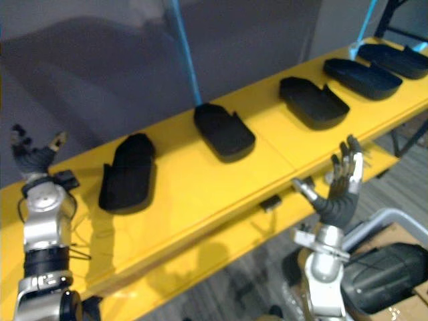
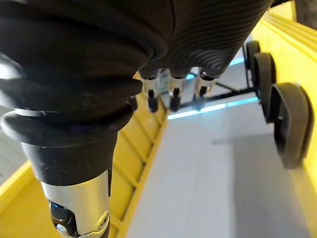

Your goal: Walk over and take plastic housings, then place them on the shelf

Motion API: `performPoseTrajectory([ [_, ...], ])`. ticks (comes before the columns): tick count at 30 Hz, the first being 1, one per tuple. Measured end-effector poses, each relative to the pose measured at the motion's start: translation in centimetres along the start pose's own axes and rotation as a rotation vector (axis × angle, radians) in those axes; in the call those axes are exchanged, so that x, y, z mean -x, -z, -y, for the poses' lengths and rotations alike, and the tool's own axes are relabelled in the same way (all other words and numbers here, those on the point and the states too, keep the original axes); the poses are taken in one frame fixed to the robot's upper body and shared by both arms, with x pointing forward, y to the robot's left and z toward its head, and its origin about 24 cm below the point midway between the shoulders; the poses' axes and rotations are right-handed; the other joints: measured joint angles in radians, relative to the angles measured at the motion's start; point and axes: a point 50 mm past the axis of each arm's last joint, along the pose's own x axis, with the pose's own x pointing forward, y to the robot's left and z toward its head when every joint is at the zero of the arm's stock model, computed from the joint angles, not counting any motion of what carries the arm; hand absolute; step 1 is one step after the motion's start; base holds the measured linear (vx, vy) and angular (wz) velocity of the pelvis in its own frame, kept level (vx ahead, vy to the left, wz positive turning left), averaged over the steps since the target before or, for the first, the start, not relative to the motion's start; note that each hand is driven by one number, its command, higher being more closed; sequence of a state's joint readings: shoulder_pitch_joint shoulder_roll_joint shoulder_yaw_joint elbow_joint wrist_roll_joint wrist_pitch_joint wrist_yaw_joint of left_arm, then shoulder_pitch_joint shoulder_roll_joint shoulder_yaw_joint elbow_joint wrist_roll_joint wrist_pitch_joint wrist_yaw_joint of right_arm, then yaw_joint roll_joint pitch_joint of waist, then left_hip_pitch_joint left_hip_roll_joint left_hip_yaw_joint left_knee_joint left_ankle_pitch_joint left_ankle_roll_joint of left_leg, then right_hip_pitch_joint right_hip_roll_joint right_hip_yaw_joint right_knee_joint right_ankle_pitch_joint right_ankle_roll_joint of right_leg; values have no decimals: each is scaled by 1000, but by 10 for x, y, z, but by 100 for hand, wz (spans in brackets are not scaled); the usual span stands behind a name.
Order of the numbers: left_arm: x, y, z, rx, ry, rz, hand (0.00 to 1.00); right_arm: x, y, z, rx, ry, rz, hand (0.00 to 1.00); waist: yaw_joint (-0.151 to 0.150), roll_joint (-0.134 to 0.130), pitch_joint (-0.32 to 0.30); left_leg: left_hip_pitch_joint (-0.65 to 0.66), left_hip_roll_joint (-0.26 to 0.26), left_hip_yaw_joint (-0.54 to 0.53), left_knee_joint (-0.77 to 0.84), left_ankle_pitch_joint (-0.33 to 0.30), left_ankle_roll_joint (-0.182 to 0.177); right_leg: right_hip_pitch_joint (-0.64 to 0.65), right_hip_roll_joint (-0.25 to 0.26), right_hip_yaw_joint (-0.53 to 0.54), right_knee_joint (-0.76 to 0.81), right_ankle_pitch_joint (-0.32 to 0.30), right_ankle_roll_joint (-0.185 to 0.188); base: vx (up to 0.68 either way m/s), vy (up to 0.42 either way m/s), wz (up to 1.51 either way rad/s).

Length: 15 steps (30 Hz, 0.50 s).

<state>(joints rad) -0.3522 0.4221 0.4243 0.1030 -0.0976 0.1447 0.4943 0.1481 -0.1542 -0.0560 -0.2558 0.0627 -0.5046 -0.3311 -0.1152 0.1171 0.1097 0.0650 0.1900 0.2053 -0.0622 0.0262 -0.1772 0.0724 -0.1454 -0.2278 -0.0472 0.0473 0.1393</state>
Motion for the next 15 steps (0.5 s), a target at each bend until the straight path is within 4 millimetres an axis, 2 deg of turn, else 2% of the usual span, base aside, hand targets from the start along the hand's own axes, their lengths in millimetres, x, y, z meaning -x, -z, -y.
performPoseTrajectory([
  [4,9,-19,-26,19,-72,103,0,1,0,1,1,12,-1,0,24,0,0,-1,-1,-5,1,0,0,6,-2,-13,0,-1,0,3,0,8],
  [7,23,-30,-58,14,-160,190,0,0,-5,1,-13,19,33,0,46,2,-2,0,-9,-34,1,1,1,28,-9,-41,-2,-9,5,10,2,23],
  [8,27,-32,-64,16,-183,203,0,0,-6,1,-17,18,43,0,50,2,-2,0,-10,-38,1,1,2,33,-10,-48,-3,-9,6,3,2,23],
  [10,42,-32,-93,14,-284,237,0,-1,-11,-2,-34,16,70,0,79,0,-16,-18,-13,-62,2,3,4,36,-11,-74,-7,-15,9,3,-5,32],
  [11,46,-31,-100,10,-306,240,0,-2,-13,-3,-43,14,80,0,87,0,-18,-22,-14,-70,1,6,6,37,-11,-81,-7,-15,9,11,-10,33],
  [14,64,-21,-132,-46,-427,220,0,-7,-19,-11,-84,-8,134,0,129,-6,-27,-33,-19,-110,0,12,5,60,-11,-123,-17,-17,9,23,-12,37],
  [15,68,-19,-138,-57,-446,213,0,-8,-20,-13,-93,-17,139,0,135,-8,-29,-32,-20,-115,0,12,5,65,-12,-128,-19,-18,9,10,-4,22],
])
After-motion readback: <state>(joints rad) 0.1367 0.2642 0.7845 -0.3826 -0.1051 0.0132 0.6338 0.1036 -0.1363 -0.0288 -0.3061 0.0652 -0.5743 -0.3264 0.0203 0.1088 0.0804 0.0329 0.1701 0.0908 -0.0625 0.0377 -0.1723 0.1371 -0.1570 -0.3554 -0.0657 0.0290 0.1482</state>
